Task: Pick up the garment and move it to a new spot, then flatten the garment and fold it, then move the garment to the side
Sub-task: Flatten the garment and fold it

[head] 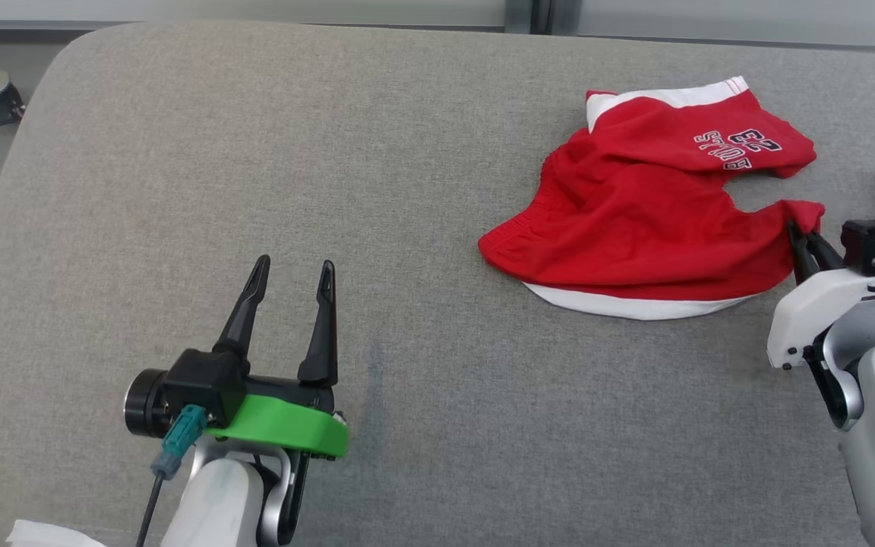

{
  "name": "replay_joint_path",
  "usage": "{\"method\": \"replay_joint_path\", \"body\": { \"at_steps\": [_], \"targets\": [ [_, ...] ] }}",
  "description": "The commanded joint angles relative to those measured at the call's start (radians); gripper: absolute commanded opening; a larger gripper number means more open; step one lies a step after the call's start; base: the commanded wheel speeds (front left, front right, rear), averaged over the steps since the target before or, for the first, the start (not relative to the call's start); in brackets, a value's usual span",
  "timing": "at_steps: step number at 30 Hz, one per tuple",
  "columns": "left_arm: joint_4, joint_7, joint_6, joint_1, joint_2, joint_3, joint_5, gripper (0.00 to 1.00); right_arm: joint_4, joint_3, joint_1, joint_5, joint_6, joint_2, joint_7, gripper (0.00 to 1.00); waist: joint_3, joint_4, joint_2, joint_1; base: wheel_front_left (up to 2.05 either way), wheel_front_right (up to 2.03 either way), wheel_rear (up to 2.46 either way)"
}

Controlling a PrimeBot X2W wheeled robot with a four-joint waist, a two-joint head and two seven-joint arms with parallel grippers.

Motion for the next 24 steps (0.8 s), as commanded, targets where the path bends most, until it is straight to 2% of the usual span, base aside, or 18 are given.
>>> {"method": "replay_joint_path", "body": {
  "at_steps": [1,3,4,5,11,15,20,24],
  "targets": [
    [0.001,-0.003,-0.003,-0.013,0.002,-0.002,0.000,1.00,0.033,0.012,-0.031,-0.009,-0.002,-0.003,-0.005,0.00,0.004,0.012,0.0000,0.0000,0.00,0.00,0.00],
    [0.001,-0.003,-0.003,-0.015,0.002,-0.003,-0.001,1.00,0.097,0.037,-0.061,-0.016,-0.002,0.003,0.010,0.00,0.007,0.019,0.0000,0.0000,0.00,0.00,0.00],
    [0.000,-0.003,-0.003,-0.016,0.002,-0.005,-0.001,1.00,0.121,0.047,-0.074,-0.021,-0.002,0.002,0.012,0.37,0.008,0.022,0.0000,0.0000,0.00,0.00,0.00],
    [-0.001,-0.003,-0.002,-0.018,0.002,-0.006,-0.002,1.00,0.148,0.059,-0.092,-0.026,-0.002,0.004,0.008,1.00,0.011,0.026,0.0000,0.0000,0.00,0.00,0.00],
    [0.000,-0.003,0.006,-0.020,0.002,-0.016,-0.009,1.00,0.282,0.104,-0.158,-0.041,-0.002,0.006,-0.028,1.00,0.015,0.037,0.0000,0.0000,0.00,0.00,0.00],
    [0.003,-0.003,0.010,-0.013,0.002,-0.007,-0.001,1.00,0.321,0.114,-0.179,-0.037,-0.002,0.017,-0.084,1.00,0.005,0.021,0.0000,0.0000,0.00,0.00,0.00],
    [0.002,-0.003,0.006,-0.007,0.002,0.005,0.008,1.00,0.297,0.115,-0.171,-0.005,-0.002,0.029,-0.171,1.00,-0.015,-0.020,0.0000,0.0000,0.00,0.00,0.00],
    [-0.004,-0.003,0.002,-0.003,0.002,0.015,0.013,1.00,0.229,0.120,-0.127,0.030,-0.002,0.032,-0.227,1.00,-0.024,-0.065,0.0000,0.0000,0.00,0.00,0.00]
  ]
}}
